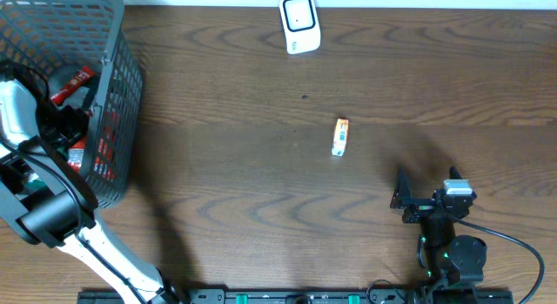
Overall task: Scan the item barcode
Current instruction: 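Move the left gripper back into the grey basket, then grasp the red Haribo bag with the left gripper and lift it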
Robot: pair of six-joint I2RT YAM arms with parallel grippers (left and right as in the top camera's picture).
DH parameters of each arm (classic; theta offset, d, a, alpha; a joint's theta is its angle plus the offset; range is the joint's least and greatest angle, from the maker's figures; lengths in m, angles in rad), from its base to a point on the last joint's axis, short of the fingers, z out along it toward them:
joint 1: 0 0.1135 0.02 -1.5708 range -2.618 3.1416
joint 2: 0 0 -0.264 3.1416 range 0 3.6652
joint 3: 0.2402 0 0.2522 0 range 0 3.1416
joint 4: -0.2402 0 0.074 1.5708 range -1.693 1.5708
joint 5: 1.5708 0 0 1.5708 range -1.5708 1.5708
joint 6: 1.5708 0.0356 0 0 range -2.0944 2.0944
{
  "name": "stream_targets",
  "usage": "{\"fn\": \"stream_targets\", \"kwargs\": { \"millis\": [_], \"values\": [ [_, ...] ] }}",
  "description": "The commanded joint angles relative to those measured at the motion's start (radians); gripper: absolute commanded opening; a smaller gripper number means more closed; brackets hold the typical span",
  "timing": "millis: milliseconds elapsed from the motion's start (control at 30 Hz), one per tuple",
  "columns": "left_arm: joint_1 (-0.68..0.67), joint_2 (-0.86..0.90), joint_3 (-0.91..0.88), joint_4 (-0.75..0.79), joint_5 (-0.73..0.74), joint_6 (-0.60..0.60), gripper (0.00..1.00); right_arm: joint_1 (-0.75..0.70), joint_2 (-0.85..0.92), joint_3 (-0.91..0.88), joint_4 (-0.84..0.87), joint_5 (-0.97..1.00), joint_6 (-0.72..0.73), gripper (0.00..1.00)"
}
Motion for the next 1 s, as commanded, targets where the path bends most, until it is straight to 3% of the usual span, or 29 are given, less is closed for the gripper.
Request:
{"fn": "stream_targets", "kwargs": {
  "millis": [0, 200, 400, 433, 500, 667, 967],
  "values": [
    [-0.001, 0.008, -0.008, -0.007, 0.135, 0.002, 0.68, -0.011, -0.004, -0.001, -0.004, -0.005, -0.012, 0.99],
    [0.0, -0.026, -0.002, 0.001, 0.161, 0.003, 0.69, -0.011, -0.004, -0.001, -0.004, -0.005, -0.012, 0.99],
    [0.0, -0.024, -0.031, 0.005, 0.035, 0.002, 0.68, -0.011, -0.004, -0.001, -0.004, -0.005, -0.012, 0.99],
    [0.0, -0.024, -0.044, 0.016, 0.035, 0.002, 0.64, -0.011, -0.004, -0.001, -0.004, -0.005, -0.012, 0.99],
    [-0.001, -0.024, -0.07, 0.034, 0.039, -0.001, 0.44, -0.011, -0.004, -0.001, -0.004, -0.005, -0.012, 0.99],
    [-0.004, -0.028, -0.073, 0.038, 0.096, -0.005, 0.08, -0.011, -0.004, -0.001, -0.004, -0.005, -0.012, 0.99],
    [0.036, -0.192, 0.093, 0.009, 0.17, -0.034, 0.07, -0.011, -0.004, -0.001, -0.004, -0.005, -0.012, 0.99]
  ]
}}
